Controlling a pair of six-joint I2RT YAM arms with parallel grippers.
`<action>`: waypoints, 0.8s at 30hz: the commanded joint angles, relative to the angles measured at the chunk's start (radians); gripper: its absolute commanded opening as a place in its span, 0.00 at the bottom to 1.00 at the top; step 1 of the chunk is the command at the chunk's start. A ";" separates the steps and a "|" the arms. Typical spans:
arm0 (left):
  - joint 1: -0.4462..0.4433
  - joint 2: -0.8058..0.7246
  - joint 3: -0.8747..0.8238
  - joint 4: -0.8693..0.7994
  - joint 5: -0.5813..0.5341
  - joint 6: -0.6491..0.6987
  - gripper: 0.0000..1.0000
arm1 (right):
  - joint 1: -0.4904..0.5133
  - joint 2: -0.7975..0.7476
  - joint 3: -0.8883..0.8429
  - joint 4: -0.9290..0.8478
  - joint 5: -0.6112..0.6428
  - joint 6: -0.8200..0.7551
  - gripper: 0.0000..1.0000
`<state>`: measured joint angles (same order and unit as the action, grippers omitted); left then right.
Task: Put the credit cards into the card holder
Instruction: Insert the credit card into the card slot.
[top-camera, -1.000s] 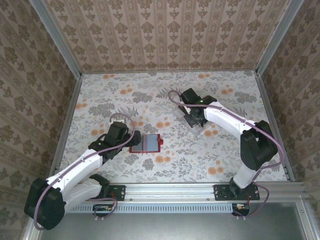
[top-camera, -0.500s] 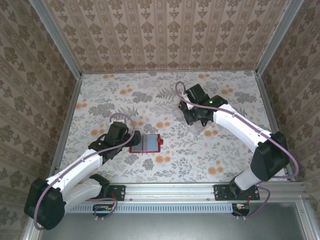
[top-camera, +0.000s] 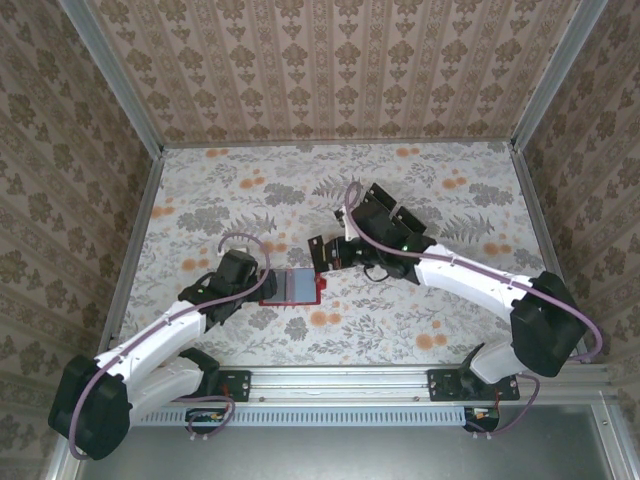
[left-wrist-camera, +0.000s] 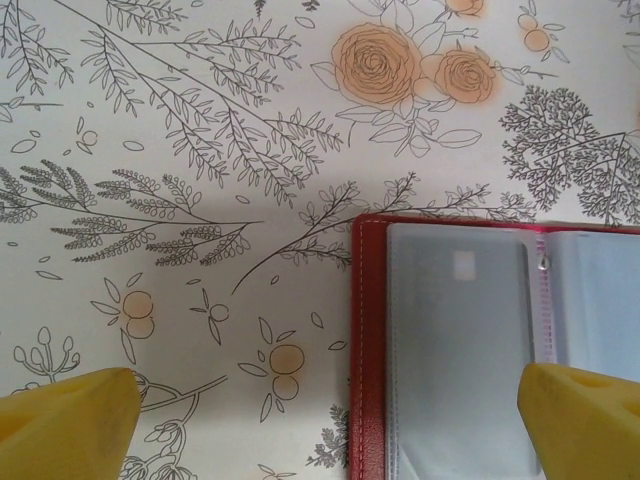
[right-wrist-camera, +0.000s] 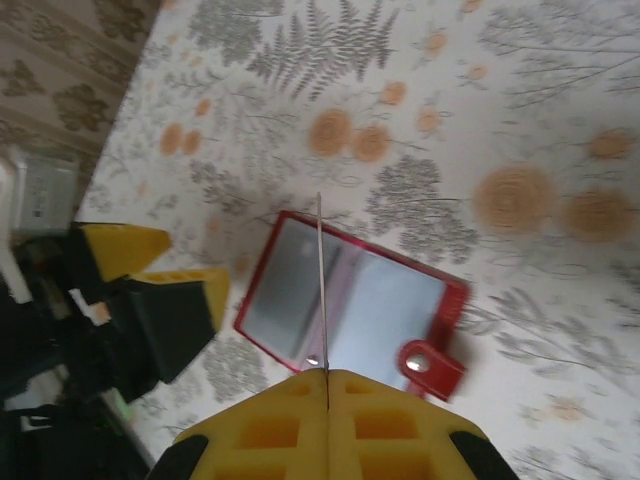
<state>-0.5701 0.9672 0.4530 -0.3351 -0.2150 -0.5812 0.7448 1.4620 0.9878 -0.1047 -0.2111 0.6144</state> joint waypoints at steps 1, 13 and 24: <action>0.007 0.017 -0.006 -0.029 -0.024 -0.002 1.00 | 0.035 0.027 -0.063 0.258 0.017 0.157 0.00; -0.004 0.167 0.050 -0.043 -0.038 -0.006 1.00 | 0.106 0.106 -0.260 0.631 0.120 0.306 0.00; -0.054 0.261 0.087 -0.088 -0.103 -0.060 1.00 | 0.125 0.204 -0.329 0.825 0.153 0.375 0.00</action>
<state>-0.6079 1.2095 0.5102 -0.3767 -0.2775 -0.5983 0.8635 1.6325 0.6785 0.6144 -0.0887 0.9524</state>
